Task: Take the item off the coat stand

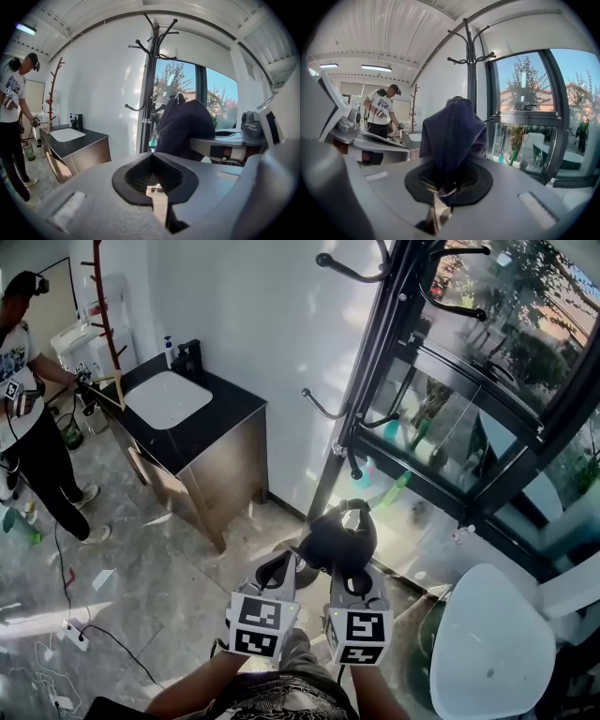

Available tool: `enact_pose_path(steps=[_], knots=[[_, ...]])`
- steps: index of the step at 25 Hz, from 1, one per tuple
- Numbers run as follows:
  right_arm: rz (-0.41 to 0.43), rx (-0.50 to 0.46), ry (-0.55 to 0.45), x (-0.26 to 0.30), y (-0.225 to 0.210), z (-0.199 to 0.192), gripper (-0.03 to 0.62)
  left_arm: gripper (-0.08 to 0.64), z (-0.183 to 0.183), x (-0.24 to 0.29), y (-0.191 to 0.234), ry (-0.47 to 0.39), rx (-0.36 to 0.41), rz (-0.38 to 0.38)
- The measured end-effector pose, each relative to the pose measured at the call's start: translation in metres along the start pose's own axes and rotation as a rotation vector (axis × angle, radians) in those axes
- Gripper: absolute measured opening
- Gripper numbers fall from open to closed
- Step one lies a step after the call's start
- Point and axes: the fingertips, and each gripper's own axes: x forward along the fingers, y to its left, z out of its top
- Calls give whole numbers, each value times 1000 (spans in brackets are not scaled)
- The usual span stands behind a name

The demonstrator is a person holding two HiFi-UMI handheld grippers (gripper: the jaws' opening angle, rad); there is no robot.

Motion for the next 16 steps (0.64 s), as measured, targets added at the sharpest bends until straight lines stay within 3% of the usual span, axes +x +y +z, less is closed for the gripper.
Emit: enact_pose_path(steps=[16], knots=[[1, 17, -2, -10, -7, -2, 18, 2, 4, 1, -14, -2, 18, -8]])
